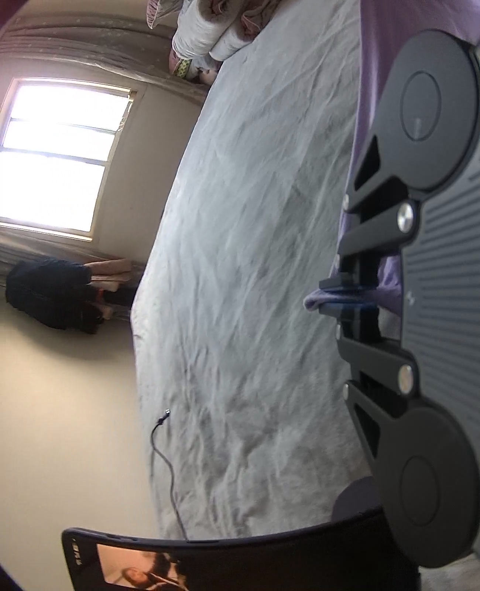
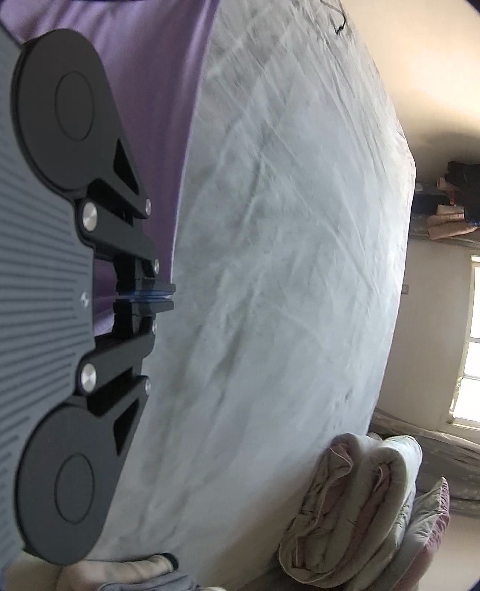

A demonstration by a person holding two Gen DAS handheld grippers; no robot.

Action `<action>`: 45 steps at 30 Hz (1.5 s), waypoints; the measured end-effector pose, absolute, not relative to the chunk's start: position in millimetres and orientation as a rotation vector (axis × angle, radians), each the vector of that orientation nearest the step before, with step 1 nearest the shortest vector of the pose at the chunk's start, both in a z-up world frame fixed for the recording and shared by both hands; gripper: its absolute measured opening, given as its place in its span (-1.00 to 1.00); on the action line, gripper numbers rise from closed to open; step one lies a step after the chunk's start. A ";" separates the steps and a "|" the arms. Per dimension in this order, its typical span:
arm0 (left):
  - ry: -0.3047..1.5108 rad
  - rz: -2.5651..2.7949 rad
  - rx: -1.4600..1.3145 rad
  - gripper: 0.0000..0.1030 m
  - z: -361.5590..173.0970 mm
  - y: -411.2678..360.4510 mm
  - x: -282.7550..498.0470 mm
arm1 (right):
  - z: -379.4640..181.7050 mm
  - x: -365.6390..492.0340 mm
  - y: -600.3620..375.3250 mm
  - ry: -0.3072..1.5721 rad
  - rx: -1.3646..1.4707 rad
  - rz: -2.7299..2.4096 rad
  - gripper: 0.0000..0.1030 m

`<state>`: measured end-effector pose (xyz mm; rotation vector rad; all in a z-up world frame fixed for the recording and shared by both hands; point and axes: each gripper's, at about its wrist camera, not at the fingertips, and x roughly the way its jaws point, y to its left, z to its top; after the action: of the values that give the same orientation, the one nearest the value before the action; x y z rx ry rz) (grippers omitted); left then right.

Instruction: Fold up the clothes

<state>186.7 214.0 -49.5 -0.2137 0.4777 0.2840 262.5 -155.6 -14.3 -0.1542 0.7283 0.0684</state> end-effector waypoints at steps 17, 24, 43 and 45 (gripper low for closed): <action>0.582 0.317 -0.107 -0.43 -62.8 204.1 206.7 | -49.5 291.3 -162.4 0.766 -0.039 0.079 -0.76; 0.619 0.245 -0.055 0.29 -41.8 181.2 202.1 | -24.7 262.3 -237.0 0.838 0.149 0.185 -0.32; 0.752 -0.215 0.058 0.34 -16.3 -14.7 181.2 | -21.2 112.2 -404.1 0.948 0.243 0.132 -0.32; 0.747 -0.266 0.070 0.34 -15.2 -38.9 176.1 | -20.1 104.1 -409.5 0.947 0.235 0.142 -0.32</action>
<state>176.1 -38.9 -15.2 0.0698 0.7472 -0.2664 104.1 -409.5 -20.1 0.2352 0.9470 0.1423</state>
